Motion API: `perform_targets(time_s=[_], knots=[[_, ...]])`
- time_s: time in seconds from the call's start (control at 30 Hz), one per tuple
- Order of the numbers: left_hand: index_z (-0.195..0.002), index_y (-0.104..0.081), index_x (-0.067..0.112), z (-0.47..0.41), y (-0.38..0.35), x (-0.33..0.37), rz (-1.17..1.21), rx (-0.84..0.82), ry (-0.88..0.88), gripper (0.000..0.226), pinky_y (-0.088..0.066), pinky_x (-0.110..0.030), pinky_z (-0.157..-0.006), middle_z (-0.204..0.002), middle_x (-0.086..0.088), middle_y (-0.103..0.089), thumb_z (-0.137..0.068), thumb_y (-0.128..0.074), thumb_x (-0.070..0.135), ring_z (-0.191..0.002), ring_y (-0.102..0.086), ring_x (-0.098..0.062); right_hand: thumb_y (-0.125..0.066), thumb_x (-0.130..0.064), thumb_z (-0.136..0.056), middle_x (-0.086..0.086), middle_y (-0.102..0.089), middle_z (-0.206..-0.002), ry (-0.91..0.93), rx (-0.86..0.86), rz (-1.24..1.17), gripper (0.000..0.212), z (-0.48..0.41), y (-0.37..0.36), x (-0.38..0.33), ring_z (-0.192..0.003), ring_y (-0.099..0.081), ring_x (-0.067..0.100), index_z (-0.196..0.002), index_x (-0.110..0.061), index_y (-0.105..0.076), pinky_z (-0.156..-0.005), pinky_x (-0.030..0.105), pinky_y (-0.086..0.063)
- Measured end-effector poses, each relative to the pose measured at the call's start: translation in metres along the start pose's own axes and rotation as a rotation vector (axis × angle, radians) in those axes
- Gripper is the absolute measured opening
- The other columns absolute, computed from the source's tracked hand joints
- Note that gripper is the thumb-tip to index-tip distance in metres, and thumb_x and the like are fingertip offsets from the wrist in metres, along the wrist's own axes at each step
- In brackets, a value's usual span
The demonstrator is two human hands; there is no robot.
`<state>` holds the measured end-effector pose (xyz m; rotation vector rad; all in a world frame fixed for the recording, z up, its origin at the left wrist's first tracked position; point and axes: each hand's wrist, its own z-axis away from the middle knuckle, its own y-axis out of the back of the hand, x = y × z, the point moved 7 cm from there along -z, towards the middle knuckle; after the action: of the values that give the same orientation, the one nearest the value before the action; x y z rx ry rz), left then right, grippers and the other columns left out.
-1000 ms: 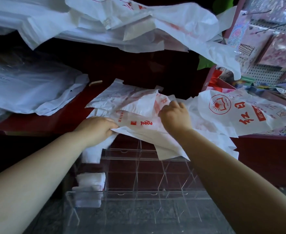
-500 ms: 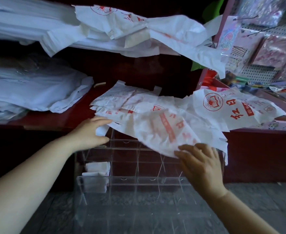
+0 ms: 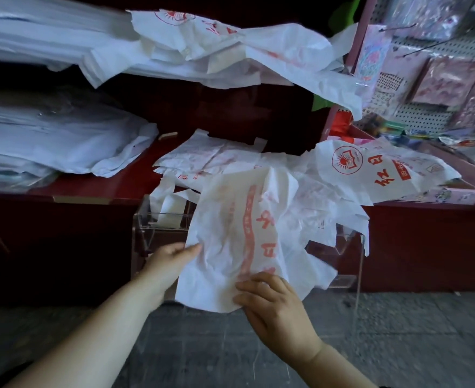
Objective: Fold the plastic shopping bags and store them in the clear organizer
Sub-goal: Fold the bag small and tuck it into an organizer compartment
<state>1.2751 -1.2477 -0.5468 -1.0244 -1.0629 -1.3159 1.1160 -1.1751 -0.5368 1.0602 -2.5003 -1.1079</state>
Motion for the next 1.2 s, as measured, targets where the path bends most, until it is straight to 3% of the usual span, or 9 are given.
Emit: perform_targets(time_s=[0.2,0.33,0.43,0.53,0.67,0.73,0.87,1.03,1.2], knots=[[-0.044,-0.034,0.017,-0.015,0.022,0.004,-0.381,0.136,-0.225,0.05,-0.015,-0.023,-0.044,-0.031,0.009,-0.025,-0.088,-0.056,0.008,-0.041,-0.024,-0.008,-0.046,-0.042,-0.09,-0.012,-0.058,-0.106,-0.324,0.108,-0.186,0.021,-0.009,0.02,0.025,-0.097,-0.052,0.008,-0.104,-0.027,-0.054,-0.087,0.014,-0.04],[-0.045,-0.033,0.017,-0.012,0.035,0.016,-0.426,0.147,-0.345,0.051,-0.018,-0.016,-0.037,-0.029,0.008,-0.028,-0.088,-0.055,0.004,-0.033,-0.029,-0.005,-0.064,-0.022,-0.079,-0.002,-0.048,-0.124,-0.643,0.203,-0.222,0.043,-0.024,0.04,0.062,-0.114,-0.048,0.019,-0.119,-0.01,-0.055,-0.095,0.023,-0.04],[-0.047,-0.04,0.016,-0.011,0.045,0.021,-0.419,0.151,-0.415,0.045,-0.021,-0.014,-0.041,-0.034,0.011,-0.033,-0.087,-0.056,0.003,-0.039,-0.032,-0.001,-0.069,-0.016,-0.08,0.005,-0.039,-0.137,-0.826,0.003,-0.282,0.066,-0.041,0.033,0.077,-0.13,-0.033,0.021,-0.137,-0.009,-0.035,-0.107,0.03,-0.028],[-0.072,-0.064,0.018,-0.007,0.044,0.026,-0.405,0.104,-0.455,0.025,-0.038,-0.004,-0.057,-0.056,0.021,-0.053,-0.087,-0.055,0.0,-0.055,-0.052,0.011,-0.066,-0.02,-0.082,0.002,-0.049,-0.123,-0.926,-0.077,-0.367,0.071,-0.052,0.02,0.084,-0.119,-0.043,0.019,-0.141,-0.018,-0.028,-0.1,0.033,-0.037],[-0.08,-0.063,0.033,-0.001,0.044,0.035,-0.361,0.086,-0.504,0.036,-0.039,0.004,-0.065,-0.058,0.038,-0.058,-0.086,-0.055,-0.001,-0.067,-0.054,0.024,-0.057,-0.004,-0.084,-0.008,-0.058,-0.072,-0.939,-0.109,-0.485,0.02,-0.065,0.015,0.082,-0.064,-0.053,-0.001,-0.093,-0.022,-0.062,-0.065,0.024,-0.041],[-0.074,-0.063,0.032,-0.001,0.051,0.039,-0.33,0.111,-0.505,0.033,-0.04,0.002,-0.061,-0.057,0.036,-0.059,-0.086,-0.056,0.002,-0.063,-0.055,0.019,-0.055,0.001,-0.084,-0.004,-0.057,-0.065,-0.946,-0.098,-0.576,0.026,-0.065,0.015,0.081,-0.06,-0.051,0.006,-0.07,-0.02,-0.06,-0.064,0.027,-0.043],[-0.051,-0.048,0.014,-0.002,0.065,0.043,-0.279,0.209,-0.515,0.038,-0.027,-0.01,-0.042,-0.036,0.011,-0.04,-0.088,-0.056,0.009,-0.039,-0.038,-0.001,-0.053,-0.001,-0.087,-0.004,-0.059,-0.05,-1.047,0.049,-0.883,0.024,-0.054,0.024,0.085,-0.047,-0.053,0.009,-0.067,-0.014,-0.055,-0.049,0.022,-0.047],[-0.057,-0.057,0.009,0.001,0.07,0.042,-0.067,0.207,-0.439,0.031,-0.033,-0.026,-0.057,-0.057,-0.006,-0.05,-0.088,-0.055,0.014,-0.061,-0.043,-0.013,-0.053,-0.006,-0.088,-0.003,-0.062,-0.049,-1.05,0.021,-0.939,0.021,-0.052,0.036,0.084,-0.039,-0.054,0.008,-0.068,-0.013,-0.056,-0.04,0.015,-0.044],[-0.063,-0.065,0.026,-0.003,0.074,0.034,-0.066,0.23,-0.363,0.026,-0.042,-0.011,-0.055,-0.051,0.011,-0.062,-0.085,-0.061,0.014,-0.055,-0.055,0.003,-0.057,-0.011,-0.087,-0.004,-0.063,-0.051,-1.126,0.0,-0.868,0.021,-0.037,0.027,0.088,-0.041,-0.055,0.009,-0.067,-0.017,-0.06,-0.042,0.017,-0.045]])
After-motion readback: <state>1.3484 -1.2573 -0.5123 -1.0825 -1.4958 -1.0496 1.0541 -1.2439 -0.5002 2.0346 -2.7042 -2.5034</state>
